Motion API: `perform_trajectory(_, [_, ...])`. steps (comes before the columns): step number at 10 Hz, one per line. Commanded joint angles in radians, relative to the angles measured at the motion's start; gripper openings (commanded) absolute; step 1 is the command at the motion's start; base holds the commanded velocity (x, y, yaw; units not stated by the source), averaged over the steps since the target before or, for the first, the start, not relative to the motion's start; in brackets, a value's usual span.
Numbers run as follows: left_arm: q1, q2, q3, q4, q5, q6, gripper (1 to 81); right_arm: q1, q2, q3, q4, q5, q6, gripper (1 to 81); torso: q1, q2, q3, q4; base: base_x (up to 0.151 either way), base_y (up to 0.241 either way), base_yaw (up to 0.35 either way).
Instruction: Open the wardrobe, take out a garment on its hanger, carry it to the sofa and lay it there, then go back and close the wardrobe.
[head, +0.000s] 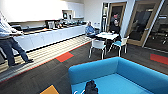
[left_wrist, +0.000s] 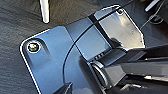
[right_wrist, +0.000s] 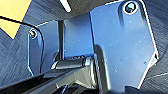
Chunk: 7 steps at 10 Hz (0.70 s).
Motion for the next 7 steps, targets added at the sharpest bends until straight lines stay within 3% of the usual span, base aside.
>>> perform_trajectory(1, [-0.042, 0.006, -0.012, 0.013, 0.036, 0.005, 81.1, 0.033, 0.007, 0.007, 0.000, -0.063, -0.005, 81.1, 0.000, 0.000, 0.000, 0.000, 0.000, 0.000, 0.330])
perform_trajectory(7, [-0.045, 0.009, -0.012, 0.011, 0.038, 0.003, 81.1, 0.032, 0.007, 0.006, 0.001, -0.061, -0.005, 81.1, 0.000, 0.000, 0.000, 0.000, 0.000, 0.000, 0.331])
